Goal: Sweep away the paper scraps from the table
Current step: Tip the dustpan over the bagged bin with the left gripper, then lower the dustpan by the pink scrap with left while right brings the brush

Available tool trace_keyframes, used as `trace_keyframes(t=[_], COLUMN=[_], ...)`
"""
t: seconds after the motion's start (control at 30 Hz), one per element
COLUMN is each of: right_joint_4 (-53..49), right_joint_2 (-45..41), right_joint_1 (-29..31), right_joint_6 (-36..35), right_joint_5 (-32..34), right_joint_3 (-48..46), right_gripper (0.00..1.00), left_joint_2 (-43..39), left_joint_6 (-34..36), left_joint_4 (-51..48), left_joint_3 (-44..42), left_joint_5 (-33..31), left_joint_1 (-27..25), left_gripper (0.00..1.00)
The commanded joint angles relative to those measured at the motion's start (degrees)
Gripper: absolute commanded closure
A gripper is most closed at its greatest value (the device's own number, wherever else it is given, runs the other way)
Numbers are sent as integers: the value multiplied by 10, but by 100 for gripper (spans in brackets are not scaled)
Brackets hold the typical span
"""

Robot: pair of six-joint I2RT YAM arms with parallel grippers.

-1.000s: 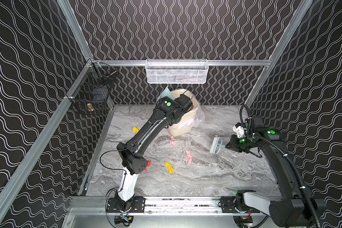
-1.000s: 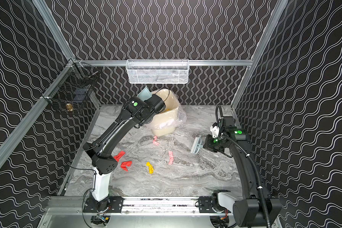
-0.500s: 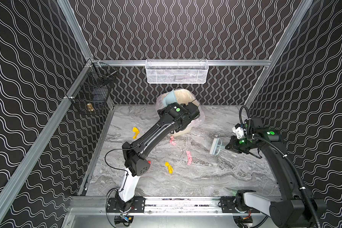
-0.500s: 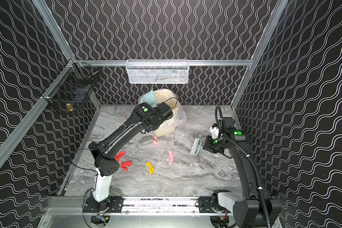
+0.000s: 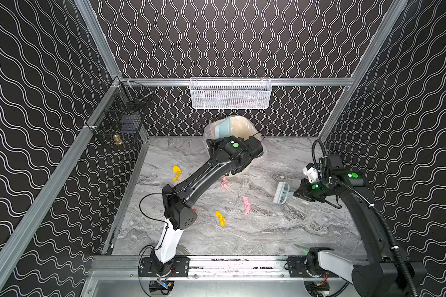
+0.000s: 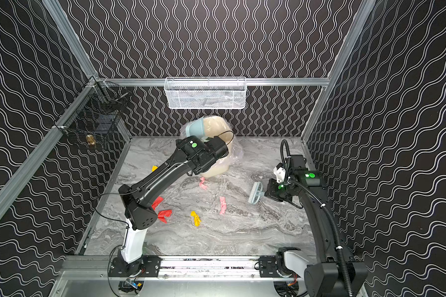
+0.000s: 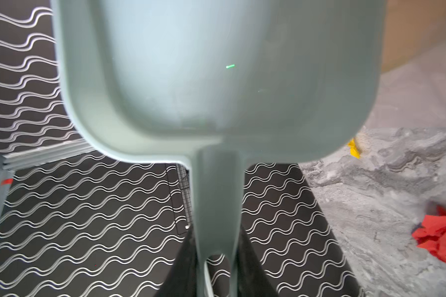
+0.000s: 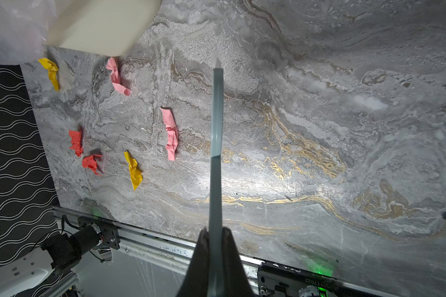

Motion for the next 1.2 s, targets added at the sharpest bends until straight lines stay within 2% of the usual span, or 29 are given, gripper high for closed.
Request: trace_keyframes(t=[0.0, 0.13, 0.33, 0.43, 0.53, 0.7, 0.87, 1.0, 1.17], right_joint_4=[6, 11, 29, 55, 92, 164, 221, 256, 239], right_joint_2=[-6, -8, -7, -7, -2, 19, 54, 80, 109], right_joint_1=[1, 1, 7, 43, 119, 203, 244, 259, 260], right_joint_6=[-1, 1, 2, 17, 55, 103, 122, 142, 139], right_joint_5=[-4, -10, -42, -50, -44, -65, -89, -99, -83], right_joint_3=[-3, -10, -16, -24, -31, -47, -62, -77, -86], right_gripper=[100, 100, 100, 100, 100, 100, 100, 100, 100], left_joint_2=[1, -2, -16, -27, -50, -114, -183, -242, -304], left_joint_6=[22, 16, -38, -94, -159, -247, -307, -351, -393], left_joint_4=[10, 10, -3, -24, -41, -33, -7, 28, 82], left_joint_3=[2, 13, 62, 80, 65, -14, -120, -215, -340], left_joint_5=[-19, -12, 48, 113, 185, 294, 359, 423, 486], left_joint_1=[0, 0, -3, -11, -18, -47, -102, -134, -161], left_gripper=[100, 100, 100, 100, 100, 100, 100, 100, 100])
